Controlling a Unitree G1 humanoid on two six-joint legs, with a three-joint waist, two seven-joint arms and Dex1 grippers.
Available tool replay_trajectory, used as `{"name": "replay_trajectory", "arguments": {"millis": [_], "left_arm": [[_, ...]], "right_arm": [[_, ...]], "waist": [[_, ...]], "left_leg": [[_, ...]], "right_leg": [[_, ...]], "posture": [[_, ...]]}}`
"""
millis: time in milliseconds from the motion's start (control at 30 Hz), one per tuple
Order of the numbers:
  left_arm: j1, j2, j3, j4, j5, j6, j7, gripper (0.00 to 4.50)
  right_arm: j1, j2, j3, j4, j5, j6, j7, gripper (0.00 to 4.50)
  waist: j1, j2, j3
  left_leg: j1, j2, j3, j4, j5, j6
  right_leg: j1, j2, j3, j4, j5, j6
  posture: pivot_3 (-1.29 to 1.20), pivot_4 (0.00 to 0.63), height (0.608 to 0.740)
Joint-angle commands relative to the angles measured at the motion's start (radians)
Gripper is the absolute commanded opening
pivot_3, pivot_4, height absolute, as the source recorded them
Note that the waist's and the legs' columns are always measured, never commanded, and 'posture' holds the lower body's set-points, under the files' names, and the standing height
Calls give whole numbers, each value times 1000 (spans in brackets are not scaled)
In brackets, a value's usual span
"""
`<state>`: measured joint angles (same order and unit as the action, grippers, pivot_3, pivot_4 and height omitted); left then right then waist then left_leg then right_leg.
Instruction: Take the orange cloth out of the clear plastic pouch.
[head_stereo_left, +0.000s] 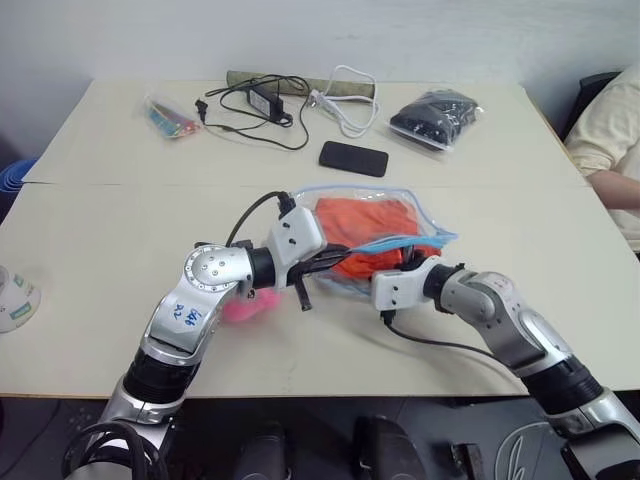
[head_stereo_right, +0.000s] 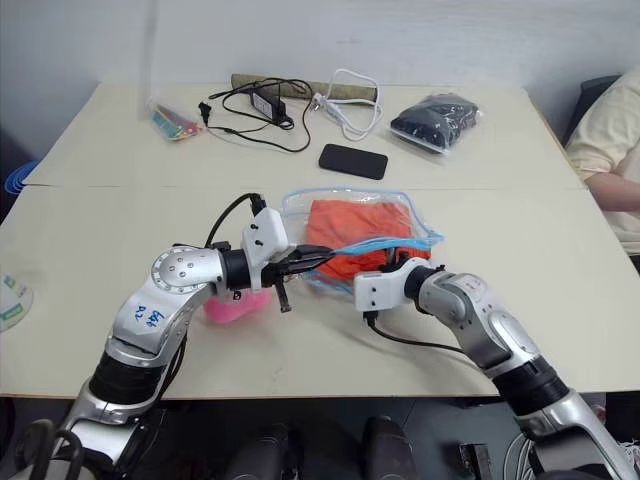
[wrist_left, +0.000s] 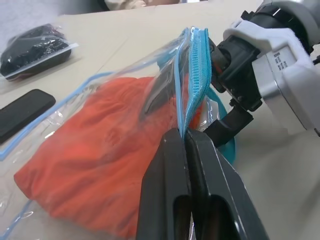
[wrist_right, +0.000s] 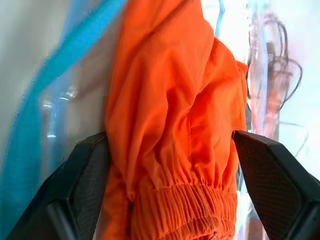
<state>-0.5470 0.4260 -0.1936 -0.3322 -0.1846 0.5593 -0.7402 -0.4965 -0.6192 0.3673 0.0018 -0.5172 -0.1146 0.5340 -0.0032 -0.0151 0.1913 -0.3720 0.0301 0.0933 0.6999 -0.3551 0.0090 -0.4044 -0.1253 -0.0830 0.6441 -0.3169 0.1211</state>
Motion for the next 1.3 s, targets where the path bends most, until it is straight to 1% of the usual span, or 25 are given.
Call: {"name": "replay_trajectory", "arguments": {"millis": [33, 100, 200, 267, 333, 367, 500, 533, 567, 633, 733, 900, 933, 1033, 1100, 1133, 1200, 1233, 1267, 1300], "left_arm": [[-25, -10, 14, -8, -16, -13, 9, 0], [-28, -10, 18, -9, -20, -9, 12, 0], [-29, -10, 20, -9, -24, -4, 17, 0], [-30, -9, 20, -8, -24, -3, 20, 0], [-30, -8, 22, -8, -25, -2, 24, 0], [-30, -9, 24, -7, -27, 1, 27, 0], [-29, -24, 42, 0, -45, 23, 42, 0], [-30, -30, 48, 1, -52, 32, 46, 0], [-31, -33, 51, 2, -57, 38, 49, 0], [-46, -64, 83, 13, -94, 84, 76, 0], [-77, -107, 122, 46, -131, 139, 119, 0], [-90, -108, 105, 77, -117, 130, 125, 0], [-86, -99, 86, 86, -97, 108, 121, 0], [-72, -75, 44, 107, -49, 56, 114, 0], [-66, -61, 29, 125, -24, 28, 117, 0], [-62, -51, 20, 138, -2, 6, 121, 0], [-58, -40, 16, 165, 23, -18, 135, 0], [-59, -37, 19, 180, 32, -25, 142, 0], [-60, -35, 23, 189, 36, -29, 146, 0], [-63, -33, 30, 198, 38, -32, 149, 0]], "right_arm": [[-10, 56, 15, 105, -29, 39, -38, 3953], [-21, 90, 16, 152, -32, 53, -57, 3953], [-33, 111, 28, 205, -43, 41, -68, 3389], [-33, 114, 33, 220, -42, 27, -69, 2697], [-26, 111, 36, 222, -38, 16, -65, 2097], [-22, 107, 36, 217, -36, 11, -62, 1736], [1, 86, 35, 188, -20, -9, -28, 519], [5, 81, 36, 183, -19, -14, -20, 140], [7, 78, 36, 180, -20, -17, -15, 28], [8, 58, 44, 155, -42, -41, -12, 28], [11, -8, 64, 90, -78, -119, 14, 28], [1, -70, 40, 11, -72, -193, 46, 28], [-9, -81, 21, -17, -51, -211, 55, 28], [-17, -122, -26, -87, 46, -268, 105, 28], [-2, -159, -56, -125, 110, -292, 146, 28], [17, -189, -70, -148, 165, -307, 184, 28], [59, -270, -87, -192, 279, -368, 271, 28], [99, -336, -93, -219, 344, -401, 333, 28], [125, -378, -98, -235, 385, -421, 373, 28], [172, -447, -107, -250, 426, -460, 418, 28]], "waist": [[-1, 0, 0], [-2, 0, 0], [-3, 0, -1], [-1, 0, -1], [-1, 0, -1], [-2, 0, -1], [-1, 0, -1], [0, 0, -1], [1, 0, -1], [2, 0, -1], [7, 0, -1], [0, 0, -1], [0, 0, -1], [0, 0, 0], [1, 0, 0], [1, 0, 0], [8, 0, 0], [10, 0, 0], [14, 0, 0], [15, 0, 0]], "left_leg": [[0, 0, 0, 0, 0, 0], [2, 0, 0, 0, 0, 0], [5, 0, -1, 0, 0, 0], [5, 0, -1, 0, 0, 0], [5, 0, -2, 0, 0, 0], [5, 0, -2, 0, 0, 0], [5, 0, -2, 0, 0, 0], [4, -1, -2, 0, 0, 0], [4, -1, -3, 0, 0, 0], [4, -1, -3, 0, 0, 0], [2, -2, -5, 0, 0, 0], [3, -1, -6, -1, 0, 0], [3, -1, -6, -1, 0, 0], [3, -1, -6, -1, 1, 0], [2, -1, -6, -1, 1, 0], [2, -1, -6, -1, 1, 0], [2, -1, -7, -1, 1, 0], [2, -2, -8, -1, 0, 0], [2, -2, -9, -1, 0, 0], [1, -2, -10, -1, 0, 1]], "right_leg": [[0, 0, 0, 0, 0, 0], [3, 0, 0, 0, 0, 0], [5, 0, 0, 0, 0, 0], [6, -1, -1, 0, 0, 0], [7, -1, -1, -1, 0, 0], [7, -1, -1, -1, 0, 0], [7, -1, -2, -1, 0, 0], [7, -2, -2, -1, 0, 0], [7, -2, -2, -1, 0, 0], [7, -2, -3, -2, 0, 0], [7, -3, -5, -3, 0, 0], [9, -3, -8, -6, 0, 0], [9, -3, -8, -5, 0, 0], [9, -2, -8, -6, 0, 0], [9, -2, -8, -7, 0, 0], [9, -3, -8, -7, 0, 0], [9, -3, -8, -7, 0, 0], [10, -4, -10, -8, 0, 0], [11, -4, -11, -9, 0, 0], [11, -4, -11, -10, 0, 0]], "posture": [[0, 150, 740], [0, 150, 740], [0, 150, 740], [0, 150, 740], [0, 150, 740], [0, 150, 740], [0, 150, 740], [0, 150, 740], [0, 150, 740], [0, 150, 740], [0, 150, 740], [0, 150, 740], [0, 150, 740], [0, 150, 740], [0, 150, 740], [0, 150, 740], [0, 150, 740], [0, 150, 740], [0, 150, 740], [0, 150, 740]]}}
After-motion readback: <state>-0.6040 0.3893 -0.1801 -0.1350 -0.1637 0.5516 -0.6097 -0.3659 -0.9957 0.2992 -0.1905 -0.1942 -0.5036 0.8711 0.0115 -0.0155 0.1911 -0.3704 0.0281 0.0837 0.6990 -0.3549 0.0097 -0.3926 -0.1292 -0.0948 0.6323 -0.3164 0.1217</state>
